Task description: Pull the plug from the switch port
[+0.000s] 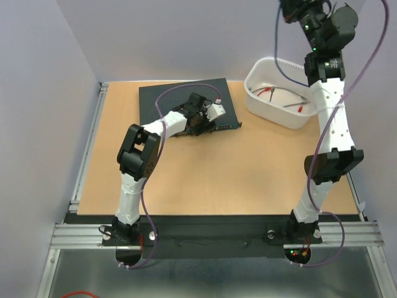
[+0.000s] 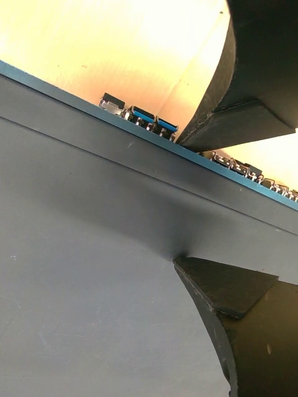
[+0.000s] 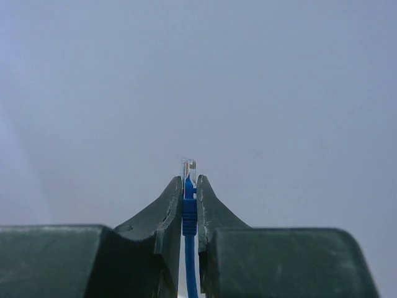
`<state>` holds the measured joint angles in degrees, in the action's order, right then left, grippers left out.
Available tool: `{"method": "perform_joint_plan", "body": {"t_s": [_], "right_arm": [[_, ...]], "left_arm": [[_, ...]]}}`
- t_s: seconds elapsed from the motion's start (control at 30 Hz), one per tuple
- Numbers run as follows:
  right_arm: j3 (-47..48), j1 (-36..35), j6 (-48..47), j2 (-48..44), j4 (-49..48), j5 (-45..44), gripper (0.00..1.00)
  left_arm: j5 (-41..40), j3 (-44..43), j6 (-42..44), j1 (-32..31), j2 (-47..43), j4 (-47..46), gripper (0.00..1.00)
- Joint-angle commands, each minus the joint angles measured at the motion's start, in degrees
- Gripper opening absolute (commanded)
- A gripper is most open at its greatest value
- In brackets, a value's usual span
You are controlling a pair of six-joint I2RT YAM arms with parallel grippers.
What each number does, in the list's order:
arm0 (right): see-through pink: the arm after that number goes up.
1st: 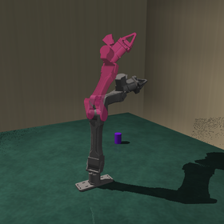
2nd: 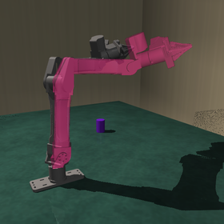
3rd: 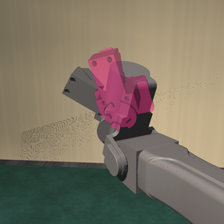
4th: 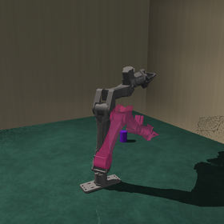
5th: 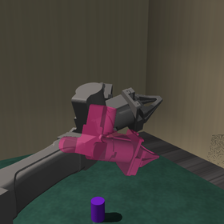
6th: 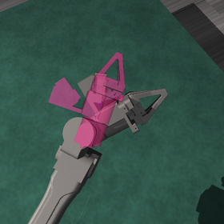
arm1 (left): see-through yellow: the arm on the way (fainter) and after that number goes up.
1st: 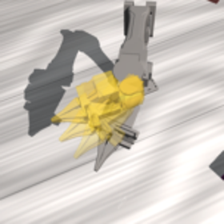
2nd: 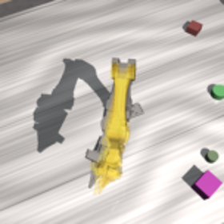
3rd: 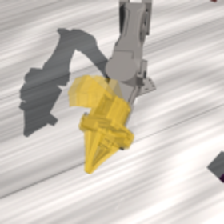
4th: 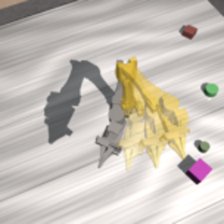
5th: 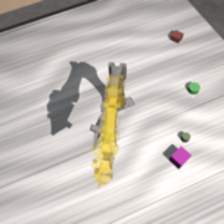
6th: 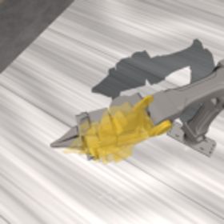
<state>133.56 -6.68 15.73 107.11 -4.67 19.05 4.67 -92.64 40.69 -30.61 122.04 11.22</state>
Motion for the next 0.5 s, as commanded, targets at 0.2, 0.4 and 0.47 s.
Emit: {"method": "perform_joint_plan", "body": {"t_s": [0.2, 0.4, 0.47], "right_arm": [[2.43, 12.47, -10.28, 7.06, 0.98, -15.63, 0.00], [-7.61, 13.09, -6.24, 8.19, 0.27, -6.48, 0.00], [-4.55, 13.09, -5.88, 12.06, -0.17, -6.57, 0.00]], "left_arm": [[-3.61, -3.95, -0.17, 1.87, -2.51, 1.26, 0.78], [-3.52, -3.51, 0.09, 1.87, -2.24, 1.08, 0.78], [-3.61, -3.51, 0.27, 1.87, -2.33, 1.08, 0.78]]}}
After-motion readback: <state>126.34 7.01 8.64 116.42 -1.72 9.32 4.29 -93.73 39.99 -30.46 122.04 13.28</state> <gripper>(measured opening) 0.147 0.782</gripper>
